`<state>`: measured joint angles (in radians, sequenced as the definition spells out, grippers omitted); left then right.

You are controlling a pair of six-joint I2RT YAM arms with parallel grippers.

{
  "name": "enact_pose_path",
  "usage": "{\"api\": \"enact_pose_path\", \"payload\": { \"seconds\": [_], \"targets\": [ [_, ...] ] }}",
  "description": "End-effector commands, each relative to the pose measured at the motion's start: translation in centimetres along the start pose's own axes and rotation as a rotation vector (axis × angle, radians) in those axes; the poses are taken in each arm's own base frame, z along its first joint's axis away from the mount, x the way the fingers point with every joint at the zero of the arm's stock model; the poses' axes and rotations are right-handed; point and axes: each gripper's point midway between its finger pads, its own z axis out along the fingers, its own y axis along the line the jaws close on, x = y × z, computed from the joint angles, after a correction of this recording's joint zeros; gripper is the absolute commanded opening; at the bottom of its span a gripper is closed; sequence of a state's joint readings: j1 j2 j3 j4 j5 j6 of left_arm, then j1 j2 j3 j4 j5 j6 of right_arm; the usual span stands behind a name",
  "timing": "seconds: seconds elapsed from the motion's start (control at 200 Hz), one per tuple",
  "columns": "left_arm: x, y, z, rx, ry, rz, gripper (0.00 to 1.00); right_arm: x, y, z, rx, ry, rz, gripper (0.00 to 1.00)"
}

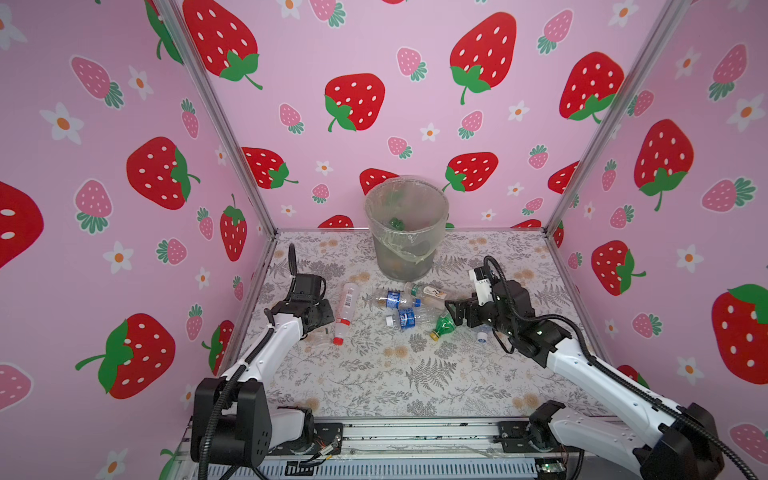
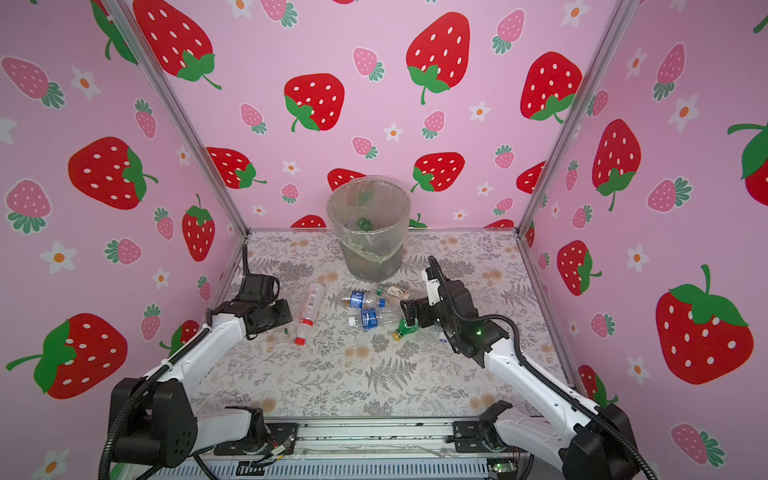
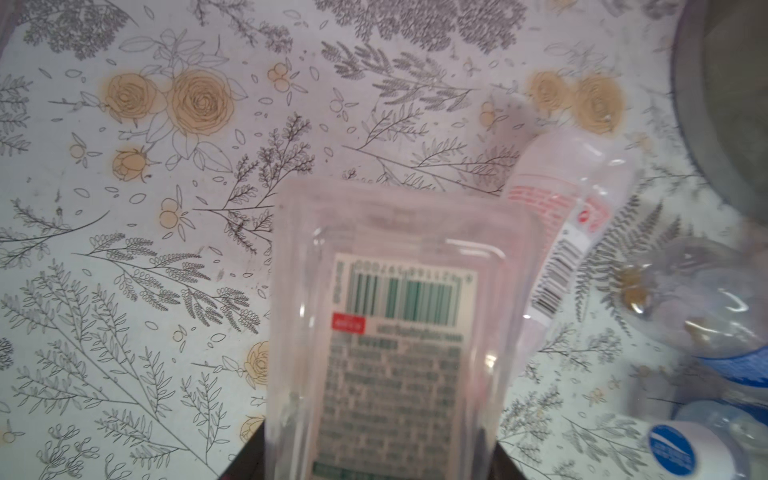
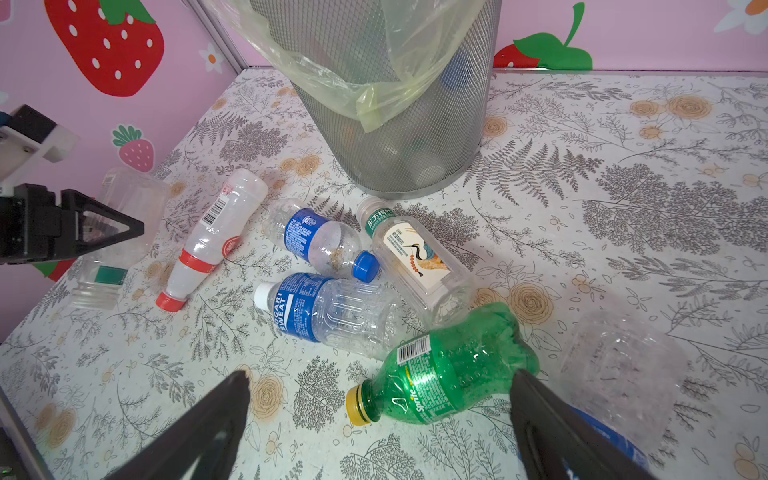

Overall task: Throw the plastic bottles in the bin
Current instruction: 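Lift the flat clear bottle with the left gripper and carry it over the bin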

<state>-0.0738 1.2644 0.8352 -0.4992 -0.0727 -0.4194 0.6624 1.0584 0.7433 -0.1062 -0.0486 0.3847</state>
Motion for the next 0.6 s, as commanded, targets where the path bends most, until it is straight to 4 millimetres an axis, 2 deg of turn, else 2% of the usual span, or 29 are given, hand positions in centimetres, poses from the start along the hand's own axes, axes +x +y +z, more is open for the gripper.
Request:
{"api": "enact_pose_path", "payload": {
  "seconds": [0.0, 0.145, 0.34, 0.41, 0.595],
  "targets": [
    [-1.7, -2.0, -2.4, 0.109, -0.055, 0.008, 0.52, -0.4, -0.5, 0.1, 0.026, -0.004, 0.015, 0.99],
    [-3.1, -3.2, -4.5, 0.186, -0.134, -0.013, 0.50, -0.4, -0.5, 0.1, 0.026, -0.001, 0.020, 0.99],
    [-4.5, -5.2, -7.1, 0.312, -0.194, -0.023, 0.49, 0.5, -2.1, 0.0, 0.105, 0.015, 0.021, 0.99],
    [-4.8, -6.6, -8.2, 0.391, -0.199, -0.013, 0.49, 0.8, -2.6, 0.0, 0.124, 0.020, 0.025, 0.99],
    [-6.8, -9.0, -12.3, 0.525, -0.295, 0.022, 0.49, 1.6, -3.2, 0.0, 0.141, 0.030, 0.051, 0.99]
  ]
}}
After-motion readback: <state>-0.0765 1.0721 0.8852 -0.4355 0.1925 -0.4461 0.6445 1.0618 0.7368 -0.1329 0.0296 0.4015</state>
